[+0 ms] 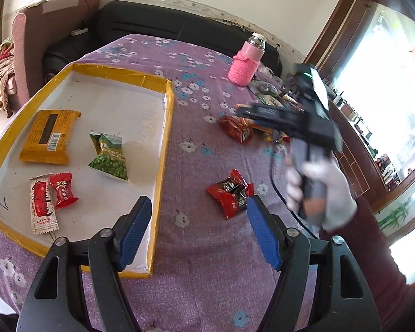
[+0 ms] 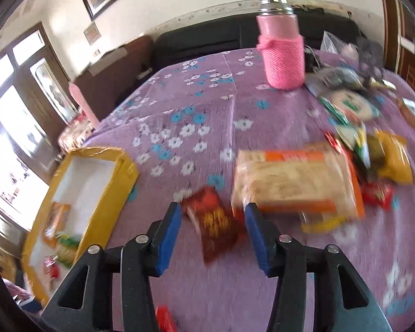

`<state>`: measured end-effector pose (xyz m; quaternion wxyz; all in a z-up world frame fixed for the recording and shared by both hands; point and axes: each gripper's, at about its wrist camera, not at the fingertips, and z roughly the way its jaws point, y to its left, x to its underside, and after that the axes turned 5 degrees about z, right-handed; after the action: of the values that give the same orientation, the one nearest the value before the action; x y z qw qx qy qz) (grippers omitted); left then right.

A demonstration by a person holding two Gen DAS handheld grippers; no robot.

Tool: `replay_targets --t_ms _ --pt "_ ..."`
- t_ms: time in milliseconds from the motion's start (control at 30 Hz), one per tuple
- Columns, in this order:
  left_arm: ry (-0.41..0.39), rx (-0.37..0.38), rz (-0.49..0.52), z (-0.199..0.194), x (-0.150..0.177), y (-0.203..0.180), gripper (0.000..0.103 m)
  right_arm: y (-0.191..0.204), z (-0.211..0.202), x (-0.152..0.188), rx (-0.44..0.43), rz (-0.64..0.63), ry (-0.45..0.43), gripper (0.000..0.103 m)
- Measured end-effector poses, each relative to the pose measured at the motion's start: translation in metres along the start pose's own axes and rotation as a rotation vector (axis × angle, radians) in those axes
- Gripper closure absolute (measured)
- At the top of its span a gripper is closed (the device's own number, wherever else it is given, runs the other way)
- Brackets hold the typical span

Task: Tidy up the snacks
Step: 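Close the right tool on the dark red candy and lift it, then grasp a red chocolate candy with the left tool while the right holds its candy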

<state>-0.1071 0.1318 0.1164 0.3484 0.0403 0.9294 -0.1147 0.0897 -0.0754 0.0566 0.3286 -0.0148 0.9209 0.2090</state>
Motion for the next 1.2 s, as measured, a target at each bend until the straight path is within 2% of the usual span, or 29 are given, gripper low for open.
replay_targets --t_ms 100,200,267,300,367,400,500,533,600,667,800,900,967,1000,1033,1100,1133,1167,1200 --pt "0.004 0.009 0.005 0.001 0.000 0.002 0.032 0.009 0.022 -0.011 0.026 -0.020 0.029 0.046" --pt "0.004 0.012 0.005 0.002 0.001 0.005 0.032 0.027 0.032 -0.009 0.072 -0.111 0.073 0.038" --pt "0.007 0.018 -0.007 0.004 0.001 0.008 0.032 0.037 0.042 0.000 0.130 -0.181 0.108 0.039" --pt "0.009 0.021 -0.014 0.004 0.001 0.011 0.032 0.038 0.052 0.007 0.172 -0.202 0.151 0.047" --pt "0.011 0.021 -0.018 0.004 0.003 0.013 0.032 0.042 0.052 0.016 0.222 -0.237 0.125 0.065" --pt "0.011 0.018 -0.018 0.003 0.003 0.014 0.032 0.040 0.050 0.017 0.199 -0.216 0.142 0.071" --pt "0.003 0.021 -0.006 -0.001 0.004 0.014 0.032 0.029 0.031 0.029 0.109 -0.133 0.191 0.072" --pt "0.003 0.021 0.007 -0.002 0.004 0.013 0.032 0.025 0.023 0.034 0.105 -0.124 0.191 0.072" --pt "0.014 0.028 0.033 0.000 0.005 0.007 0.032 0.013 0.003 0.047 0.077 -0.092 0.185 0.072" --pt "0.046 0.038 0.074 0.009 0.007 -0.004 0.032 -0.005 -0.021 0.058 0.010 -0.041 0.185 0.071" --pt "0.129 0.036 0.182 0.038 0.009 -0.042 0.032 -0.037 -0.058 0.076 -0.053 0.032 0.121 0.071" --pt "0.130 -0.025 0.285 0.062 0.004 -0.072 0.032 -0.054 -0.065 0.082 -0.074 0.080 0.054 0.071" --pt "0.116 -0.093 0.334 0.079 0.001 -0.082 0.032 -0.065 -0.061 0.081 -0.111 0.126 0.042 0.071" --pt "0.107 -0.163 0.363 0.092 -0.002 -0.085 0.032 -0.070 -0.060 0.081 -0.129 0.146 0.039 0.071" --pt "0.116 -0.196 0.381 0.102 -0.002 -0.086 0.032 -0.075 -0.058 0.079 -0.145 0.163 0.037 0.071" --pt "0.185 -0.168 0.384 0.116 0.002 -0.084 0.033 -0.081 -0.056 0.078 -0.157 0.180 0.035 0.070" --pt "0.242 -0.079 0.374 0.120 0.008 -0.086 0.038 -0.083 -0.056 0.079 -0.163 0.187 0.036 0.070" --pt "0.255 -0.019 0.379 0.118 0.012 -0.091 0.040 -0.085 -0.055 0.079 -0.169 0.193 0.037 0.070" --pt "0.255 0.007 0.391 0.114 0.014 -0.093 0.040 -0.087 -0.055 0.080 -0.174 0.197 0.037 0.070"
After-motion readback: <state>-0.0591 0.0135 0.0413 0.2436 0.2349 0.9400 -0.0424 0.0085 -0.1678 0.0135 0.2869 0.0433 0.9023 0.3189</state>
